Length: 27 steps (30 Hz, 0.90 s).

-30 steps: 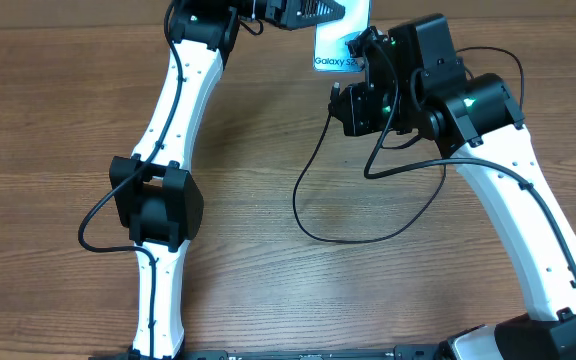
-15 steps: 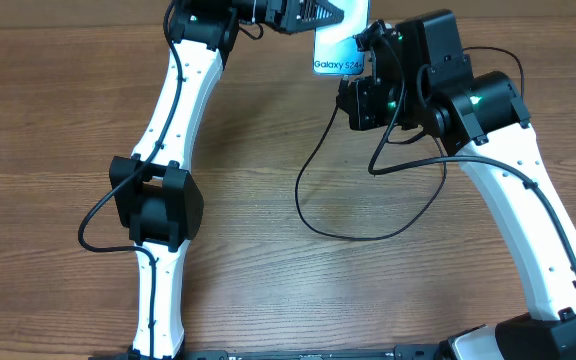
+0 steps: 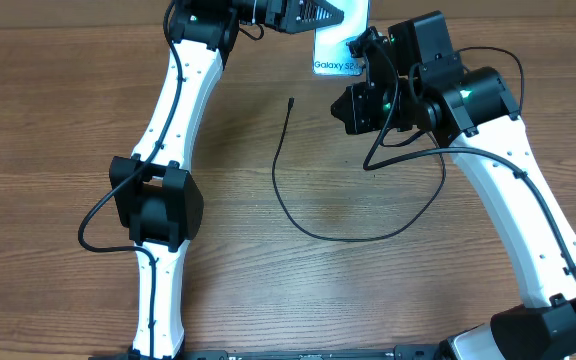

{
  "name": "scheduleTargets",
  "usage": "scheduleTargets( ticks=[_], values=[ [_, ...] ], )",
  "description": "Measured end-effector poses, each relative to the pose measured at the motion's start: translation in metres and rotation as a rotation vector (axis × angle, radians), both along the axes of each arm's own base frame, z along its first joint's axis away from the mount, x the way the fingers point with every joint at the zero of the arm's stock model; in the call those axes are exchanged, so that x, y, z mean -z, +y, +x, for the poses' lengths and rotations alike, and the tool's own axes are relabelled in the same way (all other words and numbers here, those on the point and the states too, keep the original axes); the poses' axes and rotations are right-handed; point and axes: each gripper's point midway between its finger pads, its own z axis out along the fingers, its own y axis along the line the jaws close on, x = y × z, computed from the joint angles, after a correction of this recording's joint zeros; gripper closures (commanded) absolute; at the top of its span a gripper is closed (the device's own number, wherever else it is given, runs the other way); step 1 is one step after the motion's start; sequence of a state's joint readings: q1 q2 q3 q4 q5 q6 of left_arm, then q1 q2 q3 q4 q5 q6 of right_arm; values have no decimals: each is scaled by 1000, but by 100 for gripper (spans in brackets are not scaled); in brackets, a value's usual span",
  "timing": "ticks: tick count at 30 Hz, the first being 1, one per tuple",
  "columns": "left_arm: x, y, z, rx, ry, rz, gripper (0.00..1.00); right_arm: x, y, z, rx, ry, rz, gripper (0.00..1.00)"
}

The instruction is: Plug charger to phone and switch on socket

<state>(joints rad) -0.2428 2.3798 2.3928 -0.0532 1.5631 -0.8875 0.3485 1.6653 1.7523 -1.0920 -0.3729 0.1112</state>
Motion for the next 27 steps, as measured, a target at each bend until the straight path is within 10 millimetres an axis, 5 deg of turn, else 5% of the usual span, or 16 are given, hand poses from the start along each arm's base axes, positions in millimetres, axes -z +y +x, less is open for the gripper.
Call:
scheduleTargets(
  ticks=[4, 7, 10, 12, 13, 20, 27],
  values=[
    [0, 0, 0, 0, -25, -6, 96, 0, 0, -1, -3, 6, 2, 96],
    [0, 4, 2, -8, -65, -15, 96, 3, -1, -4, 13, 33, 4, 81],
    [0, 10, 6, -22, -89, -20, 96, 9, -4, -14, 36, 96, -3, 48],
    [1, 21, 13, -44, -99, -21, 96, 13, -6, -19, 40, 129, -14, 5],
    [2, 28, 16, -58, -93, -19, 96, 15, -6, -20, 46, 143, -13, 0],
    [33, 100, 51, -259, 158, 48, 96, 17, -1, -18, 81, 185, 27, 0],
    [71, 134, 67, -442, 364, 160, 96, 16, 6, -18, 94, 220, 74, 7]
  ],
)
